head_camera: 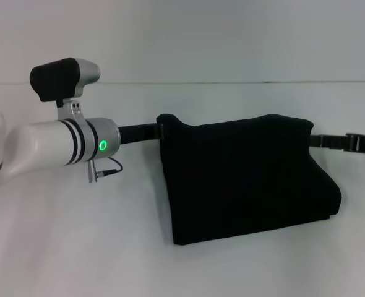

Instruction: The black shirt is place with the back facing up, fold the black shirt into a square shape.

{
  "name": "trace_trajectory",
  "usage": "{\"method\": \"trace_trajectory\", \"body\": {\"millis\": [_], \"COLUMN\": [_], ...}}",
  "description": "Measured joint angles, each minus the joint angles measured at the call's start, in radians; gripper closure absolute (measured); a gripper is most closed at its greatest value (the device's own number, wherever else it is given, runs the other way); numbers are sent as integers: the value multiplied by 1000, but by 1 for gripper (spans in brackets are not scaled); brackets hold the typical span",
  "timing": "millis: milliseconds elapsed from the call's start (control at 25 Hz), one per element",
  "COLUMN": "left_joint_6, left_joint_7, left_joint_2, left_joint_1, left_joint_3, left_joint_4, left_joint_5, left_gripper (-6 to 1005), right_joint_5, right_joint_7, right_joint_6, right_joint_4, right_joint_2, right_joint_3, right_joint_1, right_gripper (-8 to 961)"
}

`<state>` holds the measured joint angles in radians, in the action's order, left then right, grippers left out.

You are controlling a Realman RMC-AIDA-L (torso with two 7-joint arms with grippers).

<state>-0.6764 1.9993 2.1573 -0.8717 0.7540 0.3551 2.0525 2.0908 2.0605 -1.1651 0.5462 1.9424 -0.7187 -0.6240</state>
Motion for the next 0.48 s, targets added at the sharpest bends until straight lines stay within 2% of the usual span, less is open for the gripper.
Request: {"method": "trace_trajectory", "body": {"millis": [80, 280, 480], "left_joint_6": [-1, -1, 1], "left_joint_7": [0, 0, 1], "left_joint_2": [-3, -5, -5], "left_joint_1": [-7, -16, -16], "left_joint_3": [0, 1, 1], "left_joint_4": [0, -2, -2], "left_joint_5": [0, 0, 0], "left_gripper": [983, 992, 986], "right_joint_5": [10, 62, 95], "right_joint_7": [0, 0, 0], "right_joint_6": [-9, -35, -78], "right_joint_4": [0, -3, -3], "right_joint_2": [-2, -1, 1], "right_joint_3": [-7, -8, -8], "right_joint_1": [3, 4, 2], "right_gripper": [166, 262, 271]}}
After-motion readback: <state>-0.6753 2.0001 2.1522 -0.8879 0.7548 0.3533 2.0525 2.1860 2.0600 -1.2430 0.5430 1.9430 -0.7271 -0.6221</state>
